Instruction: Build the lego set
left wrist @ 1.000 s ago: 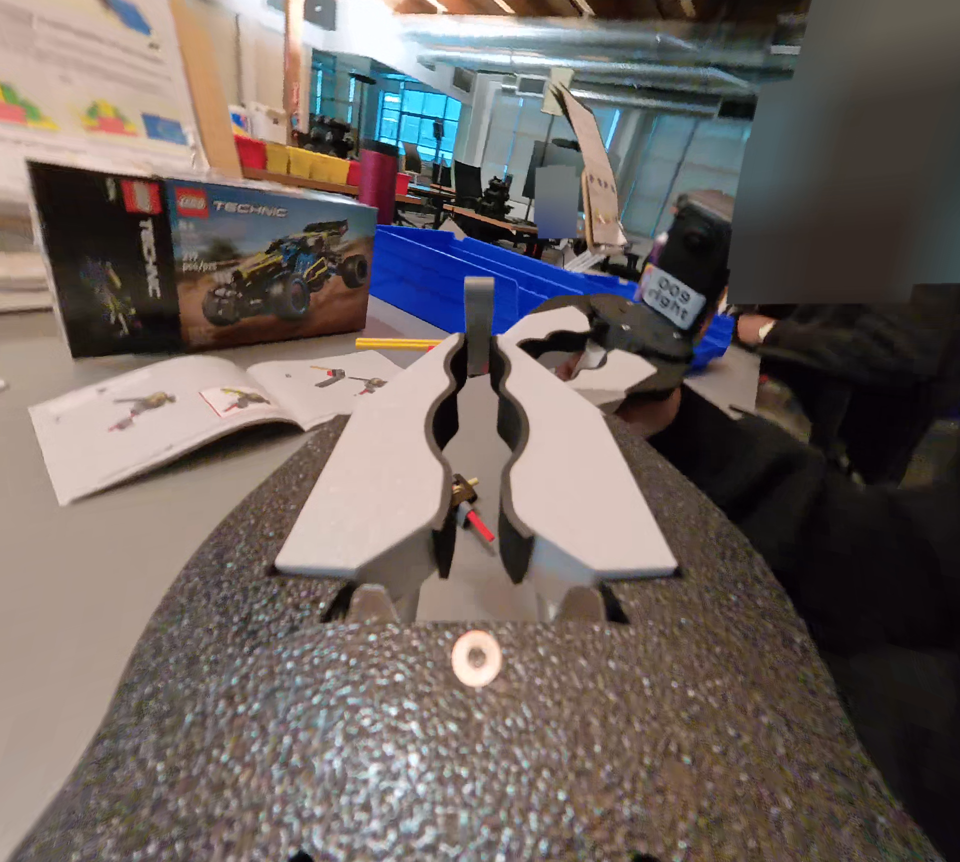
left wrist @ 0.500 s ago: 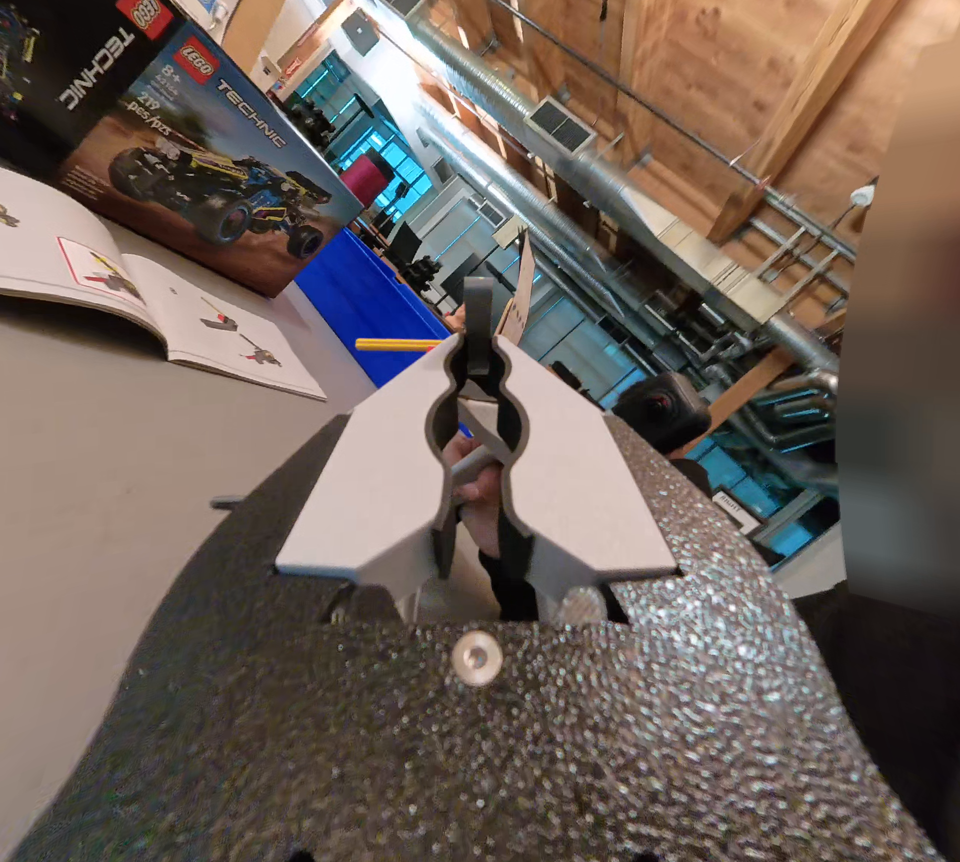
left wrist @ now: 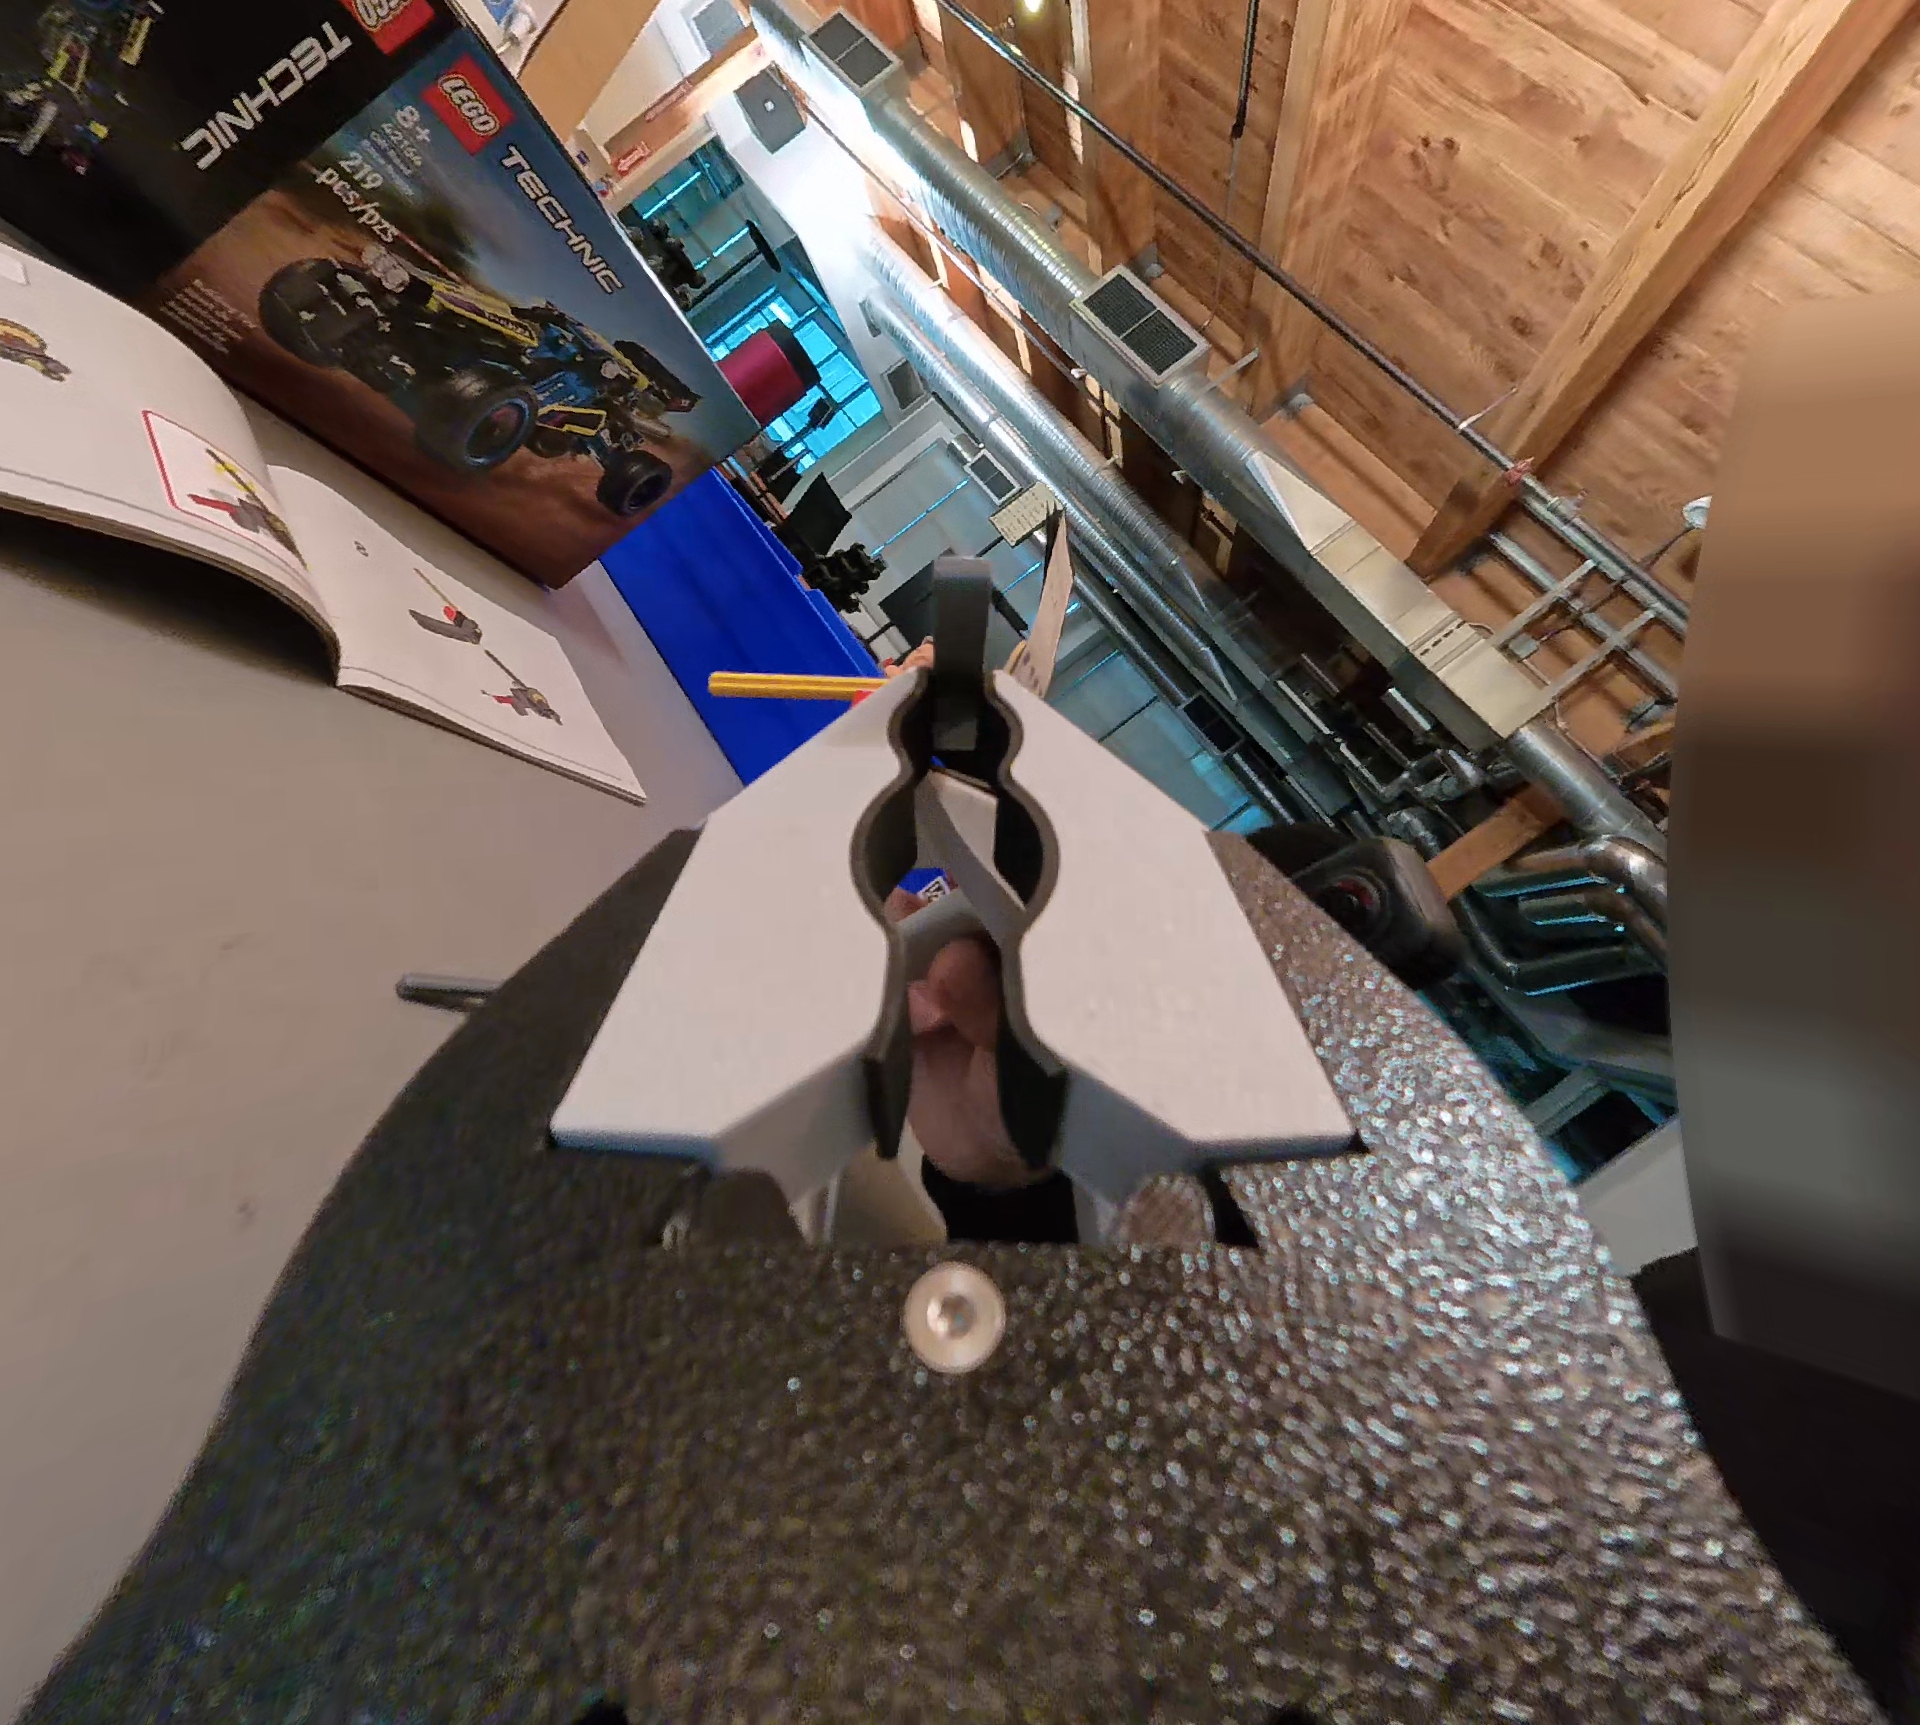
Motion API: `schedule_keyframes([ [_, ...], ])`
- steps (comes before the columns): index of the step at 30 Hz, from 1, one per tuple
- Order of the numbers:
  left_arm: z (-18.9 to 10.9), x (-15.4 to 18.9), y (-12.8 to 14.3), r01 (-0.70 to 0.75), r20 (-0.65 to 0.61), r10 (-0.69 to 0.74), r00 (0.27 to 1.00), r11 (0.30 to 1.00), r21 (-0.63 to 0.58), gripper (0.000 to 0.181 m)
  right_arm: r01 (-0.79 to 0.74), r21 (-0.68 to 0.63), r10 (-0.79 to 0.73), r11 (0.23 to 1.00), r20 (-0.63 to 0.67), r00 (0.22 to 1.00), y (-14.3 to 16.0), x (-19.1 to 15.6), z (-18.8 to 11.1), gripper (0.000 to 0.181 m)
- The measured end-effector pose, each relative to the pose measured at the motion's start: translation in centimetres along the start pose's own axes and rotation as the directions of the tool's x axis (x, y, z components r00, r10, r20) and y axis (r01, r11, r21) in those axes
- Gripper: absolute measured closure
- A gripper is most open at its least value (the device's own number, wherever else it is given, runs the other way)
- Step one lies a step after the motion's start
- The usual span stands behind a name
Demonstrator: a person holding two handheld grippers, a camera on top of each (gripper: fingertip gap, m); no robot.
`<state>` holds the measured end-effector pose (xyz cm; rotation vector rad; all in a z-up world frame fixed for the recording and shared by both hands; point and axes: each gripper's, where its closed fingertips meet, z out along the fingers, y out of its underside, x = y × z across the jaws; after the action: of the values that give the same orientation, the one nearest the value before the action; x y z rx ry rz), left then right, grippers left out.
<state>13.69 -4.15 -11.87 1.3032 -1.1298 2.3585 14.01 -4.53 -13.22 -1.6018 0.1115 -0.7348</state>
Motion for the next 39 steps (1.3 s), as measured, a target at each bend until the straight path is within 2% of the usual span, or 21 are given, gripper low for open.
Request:
schedule_keyframes([
  [4,0.1,-0.1,0.4,-0.057,0.004,0.057,0.998,0.997,-0.042,0.176,-0.004,-0.013,0.004,1.000,0.020,1.000,0.3,0.0,-0.2,0.167],
  [8,0.1,-0.3,1.0,-0.193,0.010,0.196,0.981,0.973,-0.129,0.175,-0.067,-0.023,0.069,0.997,0.081,0.994,0.7,-0.2,-0.4,0.167],
  [14,-0.2,-1.0,1.5,-0.372,0.040,0.393,0.919,0.894,-0.249,0.169,-0.108,-0.040,0.113,0.993,0.135,0.984,1.3,-0.4,-0.7,0.167],
  [22,-0.9,-1.9,1.9,-0.466,0.044,0.522,0.852,0.795,-0.388,0.163,-0.080,-0.082,0.093,0.993,0.164,0.982,2.1,-0.8,-0.8,0.167],
  [26,-1.3,-2.0,2.0,-0.466,0.036,0.531,0.846,0.771,-0.434,0.165,-0.083,-0.081,0.094,0.993,0.150,0.984,2.2,-0.6,-0.8,0.167],
  [32,-1.4,-1.1,2.6,-0.404,-0.021,0.437,0.899,0.812,-0.421,0.177,-0.051,-0.078,0.062,0.996,0.149,0.987,2.3,-0.8,-0.6,0.167],
  [34,-1.3,-0.9,2.8,-0.412,-0.037,0.439,0.898,0.807,-0.423,0.160,-0.016,-0.085,0.028,0.996,0.138,0.990,2.4,-0.7,-0.6,0.167],
  [35,-1.2,-0.9,2.9,-0.405,-0.038,0.431,0.901,0.810,-0.424,0.158,-0.005,-0.095,0.018,0.996,0.140,0.990,2.6,-0.8,-0.6,0.167],
  [39,-1.3,-1.4,2.5,-0.424,0.004,0.469,0.883,0.802,-0.421,0.175,-0.001,-0.104,0.015,0.995,0.132,0.991,2.8,-0.8,-0.5,0.167],
])
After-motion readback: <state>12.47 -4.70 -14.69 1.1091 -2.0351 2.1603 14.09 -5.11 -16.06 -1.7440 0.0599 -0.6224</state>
